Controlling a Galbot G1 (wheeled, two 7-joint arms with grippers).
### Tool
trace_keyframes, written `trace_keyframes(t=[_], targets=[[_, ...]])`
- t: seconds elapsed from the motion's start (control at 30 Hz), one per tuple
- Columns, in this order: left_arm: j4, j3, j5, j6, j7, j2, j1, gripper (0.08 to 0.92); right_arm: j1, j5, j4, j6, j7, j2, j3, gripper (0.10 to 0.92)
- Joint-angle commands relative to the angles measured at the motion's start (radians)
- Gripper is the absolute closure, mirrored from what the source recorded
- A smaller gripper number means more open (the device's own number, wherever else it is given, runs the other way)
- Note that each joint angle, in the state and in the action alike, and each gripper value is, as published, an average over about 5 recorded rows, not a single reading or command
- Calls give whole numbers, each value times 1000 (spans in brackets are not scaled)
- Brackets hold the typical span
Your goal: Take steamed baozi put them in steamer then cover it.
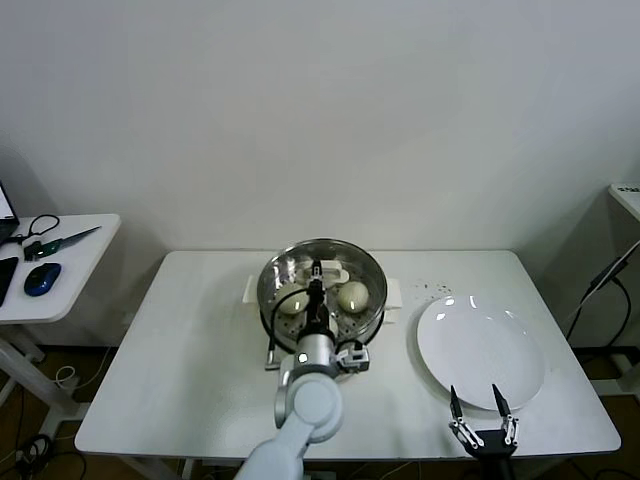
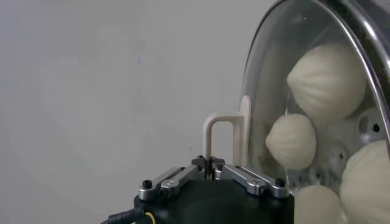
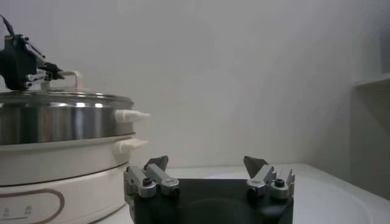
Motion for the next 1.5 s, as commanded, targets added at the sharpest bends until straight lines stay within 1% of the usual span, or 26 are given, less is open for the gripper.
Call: trace_keyframes(t=[0.03, 0.47, 0.53, 0.63, 0.87, 0.97, 1.07, 1.2, 1.3, 1.37, 1.43, 1.5], targets=[[14, -3, 9, -1, -1, 3, -4, 867, -1, 0, -1, 3, 0, 1, 0, 203], [16, 2, 7, -8, -5, -3, 6, 867, -1, -3, 2, 6, -1, 3, 0, 203], [18, 0, 5, -9, -5, 0, 6, 856, -3, -2, 5, 1, -1, 3, 0, 203], [14, 0, -5, -10, -4, 5, 5, 792, -7, -2, 11, -12, -2, -2, -3, 203], [-25, 11, -49, -6, 18, 16, 4, 585, -8, -11, 25, -50, -2, -7, -8, 203], [-54, 20, -86, 5, 27, 32, 3, 498, -9, -17, 28, -72, 2, -10, -14, 203], [-108, 27, -116, 14, 32, 68, 16, 412, -10, -13, 33, -94, 29, -14, -24, 203], [-200, 32, -163, 19, 31, 146, 53, 299, -12, -12, 48, -121, 89, -31, -42, 203], [-270, 30, -222, 11, 5, 211, 92, 221, -13, -37, 62, -133, 106, -45, -43, 203], [-322, 19, -266, 0, -27, 253, 122, 191, -13, -42, 70, -141, 111, -54, -42, 203], [-371, -10, -338, -39, -76, 287, 151, 181, -9, -39, 74, -144, 116, -61, -43, 203], [-412, -63, -482, -110, -150, 312, 181, 178, -2, -34, 75, -142, 119, -65, -44, 203]])
